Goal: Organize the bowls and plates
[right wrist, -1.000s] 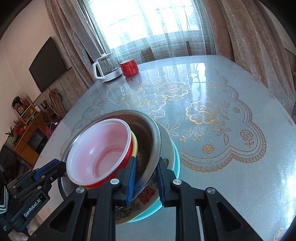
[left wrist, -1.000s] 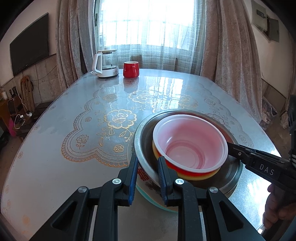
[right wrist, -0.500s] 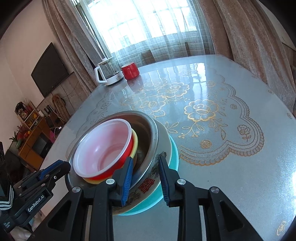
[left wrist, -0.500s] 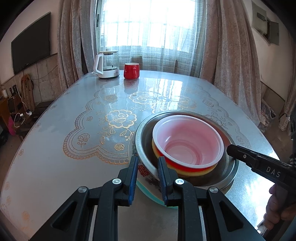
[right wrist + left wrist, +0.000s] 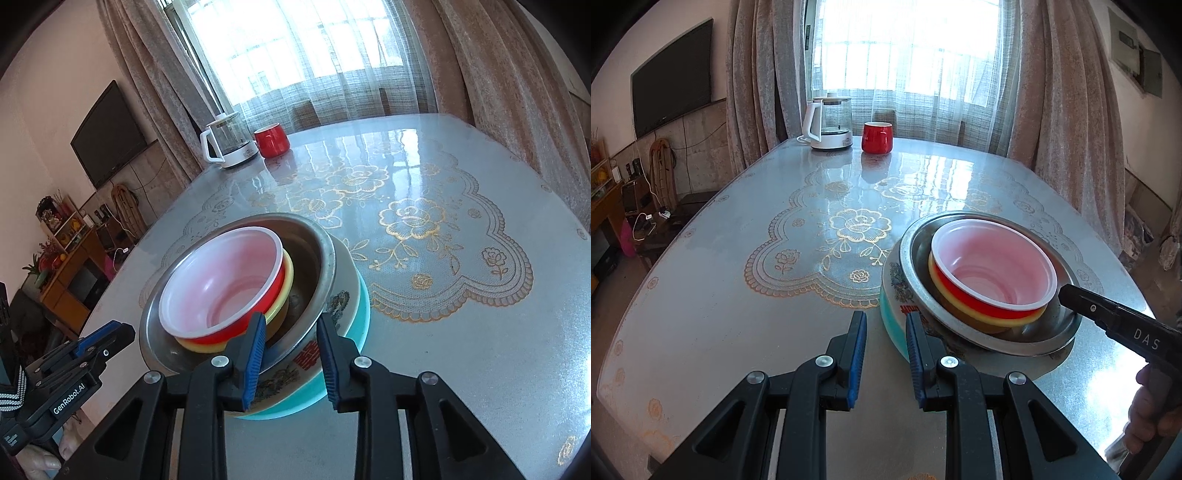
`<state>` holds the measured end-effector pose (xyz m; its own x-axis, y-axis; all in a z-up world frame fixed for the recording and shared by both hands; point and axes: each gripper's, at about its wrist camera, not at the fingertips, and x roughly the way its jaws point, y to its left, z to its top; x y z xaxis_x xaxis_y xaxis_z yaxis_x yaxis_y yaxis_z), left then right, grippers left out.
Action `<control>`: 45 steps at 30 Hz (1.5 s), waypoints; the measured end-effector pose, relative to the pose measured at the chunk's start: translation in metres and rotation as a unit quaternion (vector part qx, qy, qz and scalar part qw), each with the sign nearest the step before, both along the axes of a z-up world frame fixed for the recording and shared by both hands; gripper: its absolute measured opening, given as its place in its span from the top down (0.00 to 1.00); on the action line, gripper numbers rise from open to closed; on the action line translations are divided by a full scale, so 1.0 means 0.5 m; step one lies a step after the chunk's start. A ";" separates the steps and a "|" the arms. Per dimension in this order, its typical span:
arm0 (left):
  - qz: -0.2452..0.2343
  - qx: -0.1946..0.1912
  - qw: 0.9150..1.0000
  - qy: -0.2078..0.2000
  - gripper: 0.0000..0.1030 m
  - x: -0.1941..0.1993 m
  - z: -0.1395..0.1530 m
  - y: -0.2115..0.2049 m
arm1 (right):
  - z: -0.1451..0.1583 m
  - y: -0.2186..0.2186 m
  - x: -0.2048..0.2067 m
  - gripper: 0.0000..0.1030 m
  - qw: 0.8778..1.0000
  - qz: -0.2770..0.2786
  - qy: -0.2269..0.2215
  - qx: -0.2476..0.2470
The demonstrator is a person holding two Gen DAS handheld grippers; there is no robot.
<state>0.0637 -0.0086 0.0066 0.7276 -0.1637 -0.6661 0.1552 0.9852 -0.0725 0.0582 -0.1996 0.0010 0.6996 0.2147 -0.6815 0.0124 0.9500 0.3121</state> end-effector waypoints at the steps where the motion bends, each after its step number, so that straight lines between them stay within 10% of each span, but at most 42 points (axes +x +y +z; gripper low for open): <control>1: 0.003 0.002 1.000 -0.003 0.78 -0.004 0.001 0.000 | 0.002 0.002 -0.003 0.71 1.000 -0.002 -0.002 -0.005; 45: 0.036 0.027 0.998 -0.033 0.43 -0.060 0.001 -0.021 | 0.045 0.103 -0.093 0.51 0.978 -0.081 -0.092 -0.171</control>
<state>0.0336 -0.0190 0.0072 0.7784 -0.0747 -0.6233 0.0870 0.9962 -0.0108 0.0118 -0.1483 0.0237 0.8236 -0.1277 -0.5526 0.1449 0.9894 -0.0126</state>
